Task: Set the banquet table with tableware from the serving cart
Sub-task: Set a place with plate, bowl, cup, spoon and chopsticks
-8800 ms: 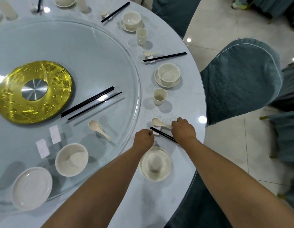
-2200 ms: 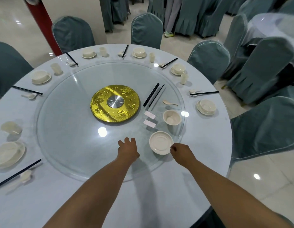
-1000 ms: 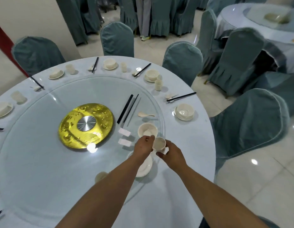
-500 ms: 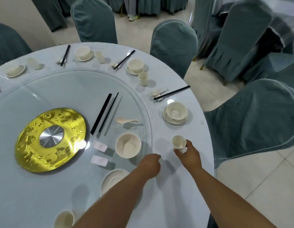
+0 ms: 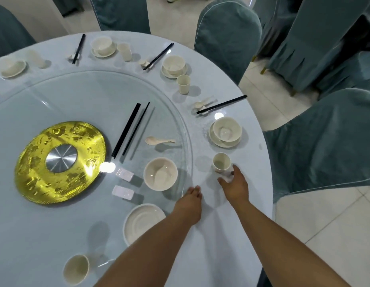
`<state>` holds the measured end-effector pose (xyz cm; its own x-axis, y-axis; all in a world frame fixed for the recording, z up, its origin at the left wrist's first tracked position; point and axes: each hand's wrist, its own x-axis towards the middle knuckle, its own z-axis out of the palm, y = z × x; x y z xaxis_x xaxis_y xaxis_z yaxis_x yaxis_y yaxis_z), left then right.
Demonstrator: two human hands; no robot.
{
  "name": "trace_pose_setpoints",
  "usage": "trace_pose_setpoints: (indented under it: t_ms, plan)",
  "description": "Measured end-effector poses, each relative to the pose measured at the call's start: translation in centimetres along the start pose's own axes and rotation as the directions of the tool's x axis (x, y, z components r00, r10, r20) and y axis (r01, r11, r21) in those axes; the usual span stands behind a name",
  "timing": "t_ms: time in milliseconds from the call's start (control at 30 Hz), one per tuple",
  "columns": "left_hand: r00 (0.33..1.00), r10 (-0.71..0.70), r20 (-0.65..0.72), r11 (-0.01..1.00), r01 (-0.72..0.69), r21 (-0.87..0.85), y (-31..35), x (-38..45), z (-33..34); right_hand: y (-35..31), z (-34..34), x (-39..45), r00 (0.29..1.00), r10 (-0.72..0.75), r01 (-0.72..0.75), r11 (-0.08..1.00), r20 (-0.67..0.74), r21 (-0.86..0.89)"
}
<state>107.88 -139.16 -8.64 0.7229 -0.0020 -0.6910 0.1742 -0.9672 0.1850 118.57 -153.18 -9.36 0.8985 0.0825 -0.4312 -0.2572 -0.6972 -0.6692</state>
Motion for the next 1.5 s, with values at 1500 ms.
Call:
trace_pose_setpoints:
  t_ms: [1500]
  plan:
    - [0.856, -0.448, -0.257, 0.873, 0.358, -0.330, -19.4, -30.2, 8.2, -4.0, 4.8, -29.0, 0.918, -0.358, 0.394, 0.875, 0.173, -0.282]
